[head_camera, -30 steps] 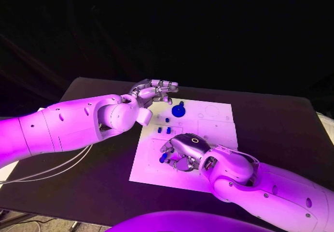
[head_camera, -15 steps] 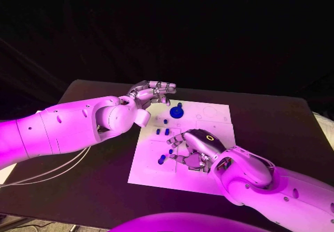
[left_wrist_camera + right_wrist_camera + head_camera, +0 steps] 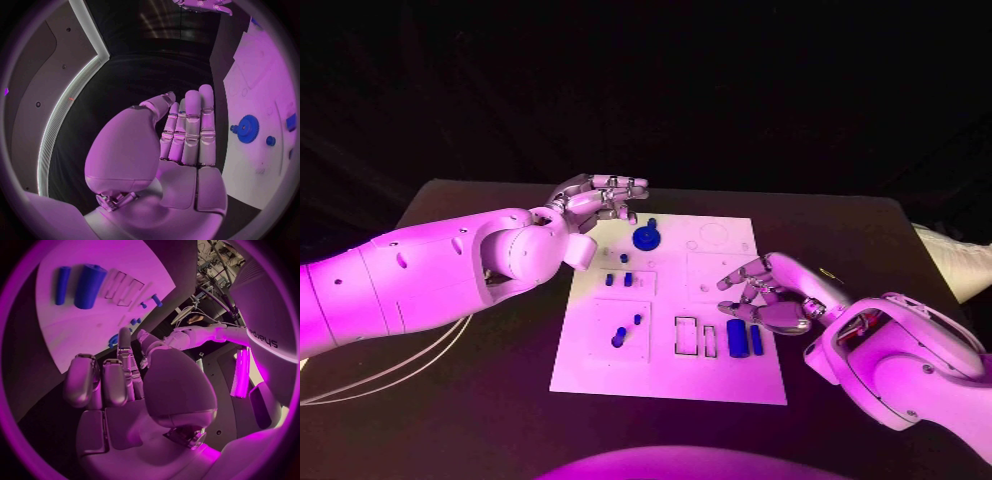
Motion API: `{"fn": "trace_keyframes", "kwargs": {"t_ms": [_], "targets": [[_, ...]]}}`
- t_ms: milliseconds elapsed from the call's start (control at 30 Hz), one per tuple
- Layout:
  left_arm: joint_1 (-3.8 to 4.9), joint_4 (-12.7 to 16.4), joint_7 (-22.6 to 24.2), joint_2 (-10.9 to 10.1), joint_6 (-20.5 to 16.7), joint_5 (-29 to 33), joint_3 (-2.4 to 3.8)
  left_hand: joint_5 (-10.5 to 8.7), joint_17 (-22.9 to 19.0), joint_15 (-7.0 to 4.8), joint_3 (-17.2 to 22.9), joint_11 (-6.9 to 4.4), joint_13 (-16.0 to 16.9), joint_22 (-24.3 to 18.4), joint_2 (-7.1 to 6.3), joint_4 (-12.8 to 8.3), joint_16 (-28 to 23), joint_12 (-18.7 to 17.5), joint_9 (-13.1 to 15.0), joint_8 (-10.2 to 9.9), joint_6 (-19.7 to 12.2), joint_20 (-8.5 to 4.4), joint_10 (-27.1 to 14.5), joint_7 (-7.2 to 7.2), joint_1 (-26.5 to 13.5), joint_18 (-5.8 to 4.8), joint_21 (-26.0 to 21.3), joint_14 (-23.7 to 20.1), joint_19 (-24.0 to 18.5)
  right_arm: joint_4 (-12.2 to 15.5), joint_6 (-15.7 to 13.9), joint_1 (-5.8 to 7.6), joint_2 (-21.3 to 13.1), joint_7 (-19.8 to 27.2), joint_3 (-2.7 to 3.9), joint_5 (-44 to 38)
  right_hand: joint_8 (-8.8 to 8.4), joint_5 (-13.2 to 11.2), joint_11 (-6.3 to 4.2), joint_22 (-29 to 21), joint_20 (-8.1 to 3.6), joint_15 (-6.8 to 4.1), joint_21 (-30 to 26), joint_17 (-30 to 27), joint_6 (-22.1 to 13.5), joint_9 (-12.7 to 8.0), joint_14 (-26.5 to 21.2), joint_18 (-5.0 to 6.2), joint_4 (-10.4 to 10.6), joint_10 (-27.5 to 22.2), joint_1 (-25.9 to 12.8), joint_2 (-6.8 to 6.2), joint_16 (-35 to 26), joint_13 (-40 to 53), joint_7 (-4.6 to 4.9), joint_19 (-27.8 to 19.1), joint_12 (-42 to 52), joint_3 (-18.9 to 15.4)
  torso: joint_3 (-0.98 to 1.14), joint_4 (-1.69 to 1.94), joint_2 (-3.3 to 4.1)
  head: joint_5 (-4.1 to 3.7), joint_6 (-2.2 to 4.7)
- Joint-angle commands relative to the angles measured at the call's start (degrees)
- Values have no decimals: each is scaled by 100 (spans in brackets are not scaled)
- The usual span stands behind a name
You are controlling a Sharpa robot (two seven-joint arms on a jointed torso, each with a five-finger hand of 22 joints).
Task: Assemble the parts on the task board
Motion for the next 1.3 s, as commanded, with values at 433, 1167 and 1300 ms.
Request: {"fn": "trace_keyframes", "kwargs": {"t_ms": [433,1167,1300], "targets": [[-63,38,1,-40,117,-18,2,20,-33,-20,-24,9,-9,-13,55,-35,15,59,-10,38,-67,8,-55,2,-15,65,-49,13,7,163,1139,-183,-376,-1872,-4,-1078,609,307,-114,485,-82,-139,315,598,37,592,354,-169,745,-114,-568,311,510,4582,-153,133,3949,-1518,18,-97,-4,-435,-16],[-72,49,-26,-50,154,-18,2,20,-38,-19,-29,11,-9,-15,58,-32,17,63,-11,40,-69,9,-60,3,-25,64,-51,11,7,-183,1365,-322,227,-2008,-11,-1474,699,482,-102,505,-77,-129,326,699,-78,745,365,-169,741,27,-415,498,592,5204,-140,127,4439,-1769,-2,-80,1,-455,-73],[-82,35,-27,-37,163,-18,2,20,-38,-19,-29,11,-9,-15,58,-32,17,63,-11,40,-69,9,-60,3,-25,64,-51,11,7,-243,1419,-328,305,-2009,-12,-1489,705,487,-102,515,-76,-128,332,707,-79,753,366,-171,741,36,-408,510,598,5235,-140,130,4465,-1779,-1,-74,-4,-449,-85]]}}
